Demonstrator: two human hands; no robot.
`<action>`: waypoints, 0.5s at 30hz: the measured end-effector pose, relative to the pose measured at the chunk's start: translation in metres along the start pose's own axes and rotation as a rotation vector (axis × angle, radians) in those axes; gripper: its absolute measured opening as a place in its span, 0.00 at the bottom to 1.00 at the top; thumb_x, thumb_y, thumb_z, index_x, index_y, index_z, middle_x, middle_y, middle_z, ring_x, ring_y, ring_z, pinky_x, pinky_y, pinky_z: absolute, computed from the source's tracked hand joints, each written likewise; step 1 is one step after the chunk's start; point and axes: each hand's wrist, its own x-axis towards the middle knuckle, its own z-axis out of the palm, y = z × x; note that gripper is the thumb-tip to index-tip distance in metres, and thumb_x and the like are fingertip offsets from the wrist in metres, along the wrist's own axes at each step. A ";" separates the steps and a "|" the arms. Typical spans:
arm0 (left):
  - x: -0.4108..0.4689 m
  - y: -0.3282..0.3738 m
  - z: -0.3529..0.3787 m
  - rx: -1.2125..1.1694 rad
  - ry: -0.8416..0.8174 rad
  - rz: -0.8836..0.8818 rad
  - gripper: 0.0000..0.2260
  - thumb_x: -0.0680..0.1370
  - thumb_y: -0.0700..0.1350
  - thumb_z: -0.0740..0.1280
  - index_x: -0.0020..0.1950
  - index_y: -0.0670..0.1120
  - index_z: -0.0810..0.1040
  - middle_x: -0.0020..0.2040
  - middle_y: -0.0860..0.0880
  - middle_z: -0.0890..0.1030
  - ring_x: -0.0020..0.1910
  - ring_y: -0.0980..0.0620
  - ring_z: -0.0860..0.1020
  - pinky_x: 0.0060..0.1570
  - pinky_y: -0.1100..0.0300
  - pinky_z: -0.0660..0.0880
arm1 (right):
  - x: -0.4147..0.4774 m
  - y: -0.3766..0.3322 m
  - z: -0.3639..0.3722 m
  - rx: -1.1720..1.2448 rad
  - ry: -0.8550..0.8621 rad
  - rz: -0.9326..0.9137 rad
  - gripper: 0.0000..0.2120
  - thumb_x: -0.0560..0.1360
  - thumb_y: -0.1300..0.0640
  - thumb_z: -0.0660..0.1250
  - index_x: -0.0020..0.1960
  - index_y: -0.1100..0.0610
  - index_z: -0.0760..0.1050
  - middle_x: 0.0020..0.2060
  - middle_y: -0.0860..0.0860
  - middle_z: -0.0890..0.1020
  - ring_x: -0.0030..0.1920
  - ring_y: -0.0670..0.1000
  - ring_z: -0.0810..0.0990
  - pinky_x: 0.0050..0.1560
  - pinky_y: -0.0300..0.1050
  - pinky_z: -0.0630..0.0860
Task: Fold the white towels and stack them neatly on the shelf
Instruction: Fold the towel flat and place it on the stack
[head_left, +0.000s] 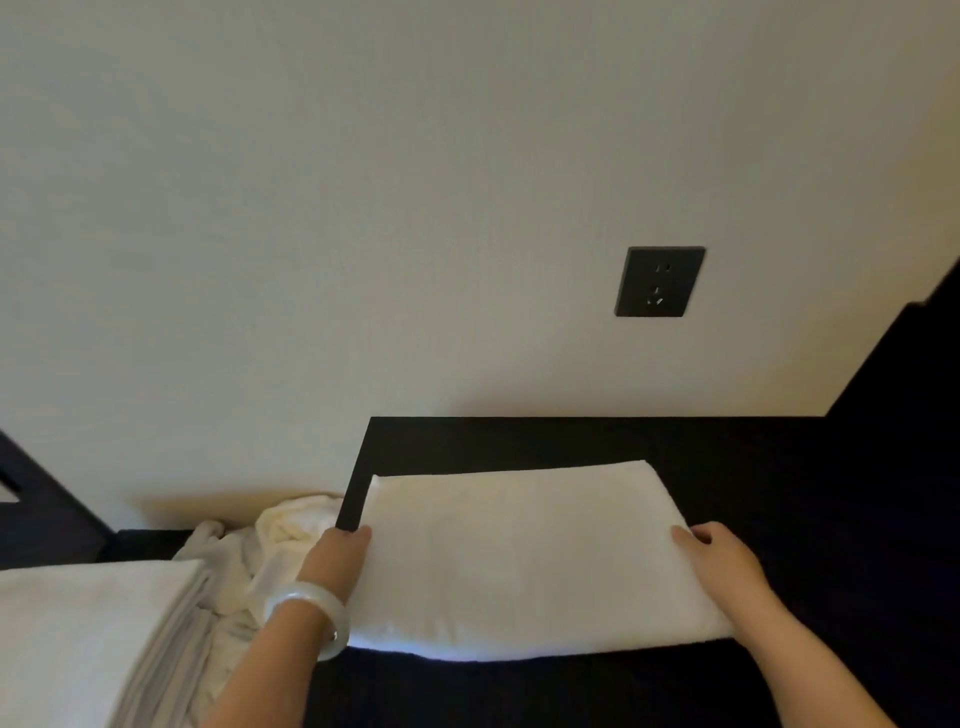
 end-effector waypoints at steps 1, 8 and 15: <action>-0.003 -0.001 -0.004 -0.148 -0.062 -0.054 0.18 0.83 0.48 0.60 0.67 0.38 0.72 0.52 0.40 0.78 0.52 0.39 0.75 0.62 0.45 0.70 | -0.005 -0.004 -0.005 0.083 -0.053 0.046 0.17 0.81 0.48 0.61 0.65 0.56 0.71 0.48 0.52 0.76 0.45 0.52 0.76 0.46 0.51 0.72; -0.042 -0.016 -0.025 -0.464 -0.285 -0.068 0.13 0.78 0.50 0.67 0.59 0.46 0.79 0.51 0.39 0.84 0.53 0.34 0.81 0.57 0.34 0.75 | -0.042 -0.021 -0.015 0.259 -0.177 0.074 0.12 0.79 0.52 0.65 0.62 0.52 0.72 0.45 0.54 0.79 0.46 0.58 0.79 0.53 0.60 0.76; -0.064 -0.048 -0.067 -0.563 -0.122 -0.034 0.09 0.77 0.50 0.70 0.55 0.48 0.82 0.49 0.42 0.85 0.52 0.37 0.82 0.57 0.36 0.76 | -0.080 -0.063 0.015 0.272 -0.271 -0.058 0.23 0.77 0.52 0.68 0.71 0.49 0.68 0.47 0.52 0.78 0.47 0.59 0.79 0.51 0.62 0.77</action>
